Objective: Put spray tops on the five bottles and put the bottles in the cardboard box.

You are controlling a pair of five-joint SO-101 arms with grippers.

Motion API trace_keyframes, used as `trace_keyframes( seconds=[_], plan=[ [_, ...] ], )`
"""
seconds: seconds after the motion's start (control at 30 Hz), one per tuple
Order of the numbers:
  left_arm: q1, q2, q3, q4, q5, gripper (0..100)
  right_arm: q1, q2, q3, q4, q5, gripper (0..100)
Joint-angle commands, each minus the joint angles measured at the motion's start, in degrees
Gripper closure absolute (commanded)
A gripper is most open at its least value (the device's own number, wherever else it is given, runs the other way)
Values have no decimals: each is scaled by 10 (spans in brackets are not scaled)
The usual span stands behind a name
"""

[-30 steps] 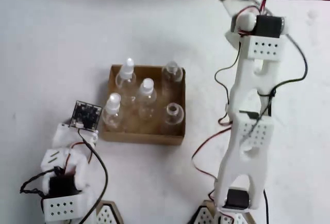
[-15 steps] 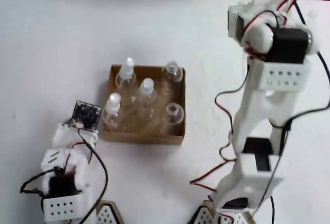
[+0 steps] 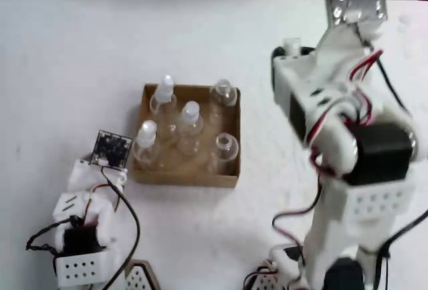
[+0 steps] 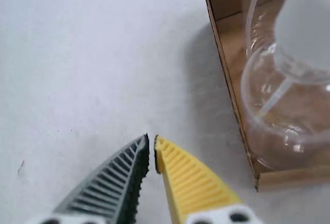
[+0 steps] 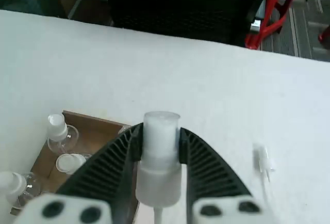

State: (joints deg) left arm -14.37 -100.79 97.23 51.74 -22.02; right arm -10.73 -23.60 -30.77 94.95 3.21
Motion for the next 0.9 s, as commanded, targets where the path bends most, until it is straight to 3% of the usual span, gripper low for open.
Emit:
trace_keyframes(
  seconds=[0.0, 0.3, 0.63, 0.73, 0.87],
  plan=[
    [7, -3, -1, 4, -5, 979, -11, -88, 167, -156, -9, 982],
    [7, -3, -1, 4, -6, 979, -51, -204, 511, -600, -9, 982],
    [7, -3, -1, 4, -5, 979, -113, -147, 689, -1086, -4, 982],
    [7, -3, -1, 4, -5, 979, -110, -83, 701, -1176, -4, 982],
    [7, -3, -1, 4, -6, 979, -100, -29, 702, -1222, -9, 982]
  ],
)
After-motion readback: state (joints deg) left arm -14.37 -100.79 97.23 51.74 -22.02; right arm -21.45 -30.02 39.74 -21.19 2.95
